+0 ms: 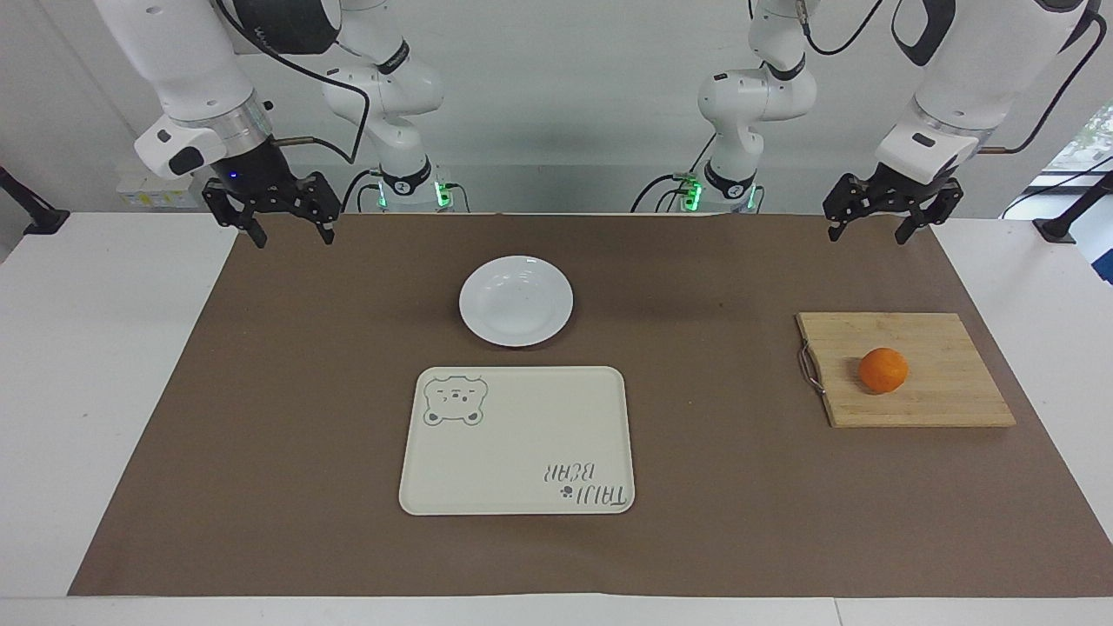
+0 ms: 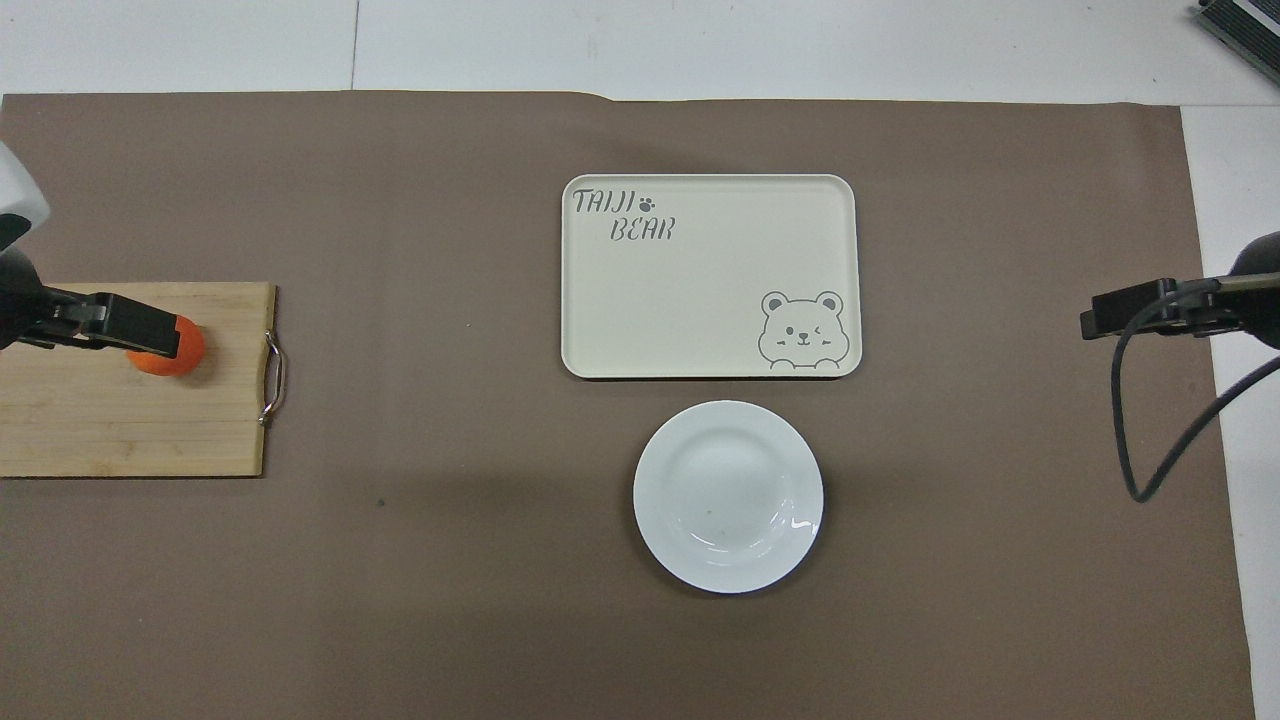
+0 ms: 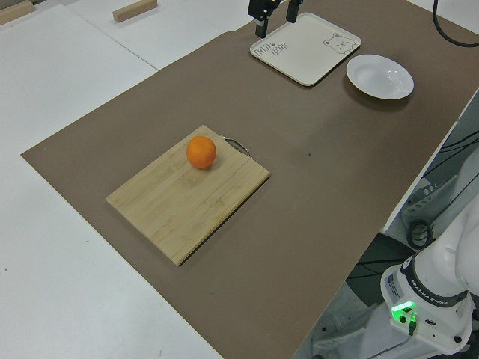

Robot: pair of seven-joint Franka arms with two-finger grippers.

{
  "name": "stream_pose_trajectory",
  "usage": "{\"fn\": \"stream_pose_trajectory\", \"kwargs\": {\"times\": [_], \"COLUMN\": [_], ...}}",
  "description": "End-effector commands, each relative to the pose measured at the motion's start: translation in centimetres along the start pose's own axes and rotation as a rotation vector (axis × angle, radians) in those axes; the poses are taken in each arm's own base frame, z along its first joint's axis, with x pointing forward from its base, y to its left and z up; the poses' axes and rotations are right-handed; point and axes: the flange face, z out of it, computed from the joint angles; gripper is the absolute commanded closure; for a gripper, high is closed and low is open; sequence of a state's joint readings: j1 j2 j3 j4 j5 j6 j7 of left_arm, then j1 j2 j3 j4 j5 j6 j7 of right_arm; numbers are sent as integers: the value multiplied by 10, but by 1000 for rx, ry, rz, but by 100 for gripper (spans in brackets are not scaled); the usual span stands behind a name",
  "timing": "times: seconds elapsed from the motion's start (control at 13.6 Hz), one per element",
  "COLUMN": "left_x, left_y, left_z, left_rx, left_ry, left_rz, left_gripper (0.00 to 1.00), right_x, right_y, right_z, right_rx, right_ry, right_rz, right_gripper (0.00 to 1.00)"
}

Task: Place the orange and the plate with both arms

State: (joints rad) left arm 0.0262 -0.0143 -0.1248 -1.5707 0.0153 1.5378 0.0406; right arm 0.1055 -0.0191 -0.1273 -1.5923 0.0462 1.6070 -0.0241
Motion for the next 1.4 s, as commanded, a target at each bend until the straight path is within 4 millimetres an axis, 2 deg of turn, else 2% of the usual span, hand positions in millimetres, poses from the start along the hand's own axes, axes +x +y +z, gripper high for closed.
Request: {"fn": "stream_pose_trajectory", "kwargs": {"times": [0.0, 0.07, 0.22, 0.37, 0.81, 1.33], "left_x": [2, 2, 1, 1, 0, -1], "left_y": [-12, -11, -10, -10, -6, -12], "left_z": [-2, -2, -1, 0, -1, -2], "left_rx": [-13, -11, -13, -13, -11, -11], "left_ry": [-4, -2, -5, -10, -10, -12], "left_rz": [-4, -1, -2, -1, 1, -15], "left_gripper": [0, 0, 0, 0, 0, 0], "right_x": [-4, -4, -11, -16, -19, -24], "right_y": [4, 3, 4, 4, -3, -5], "right_z": [-14, -18, -22, -17, -15, -12], "right_rx": [-94, -142, -105, -52, -49, -58], "right_ry": [24, 28, 25, 16, -3, -28], "right_rz": [-4, -17, -8, 6, -7, -16], "right_gripper": [0, 0, 0, 0, 0, 0]}}
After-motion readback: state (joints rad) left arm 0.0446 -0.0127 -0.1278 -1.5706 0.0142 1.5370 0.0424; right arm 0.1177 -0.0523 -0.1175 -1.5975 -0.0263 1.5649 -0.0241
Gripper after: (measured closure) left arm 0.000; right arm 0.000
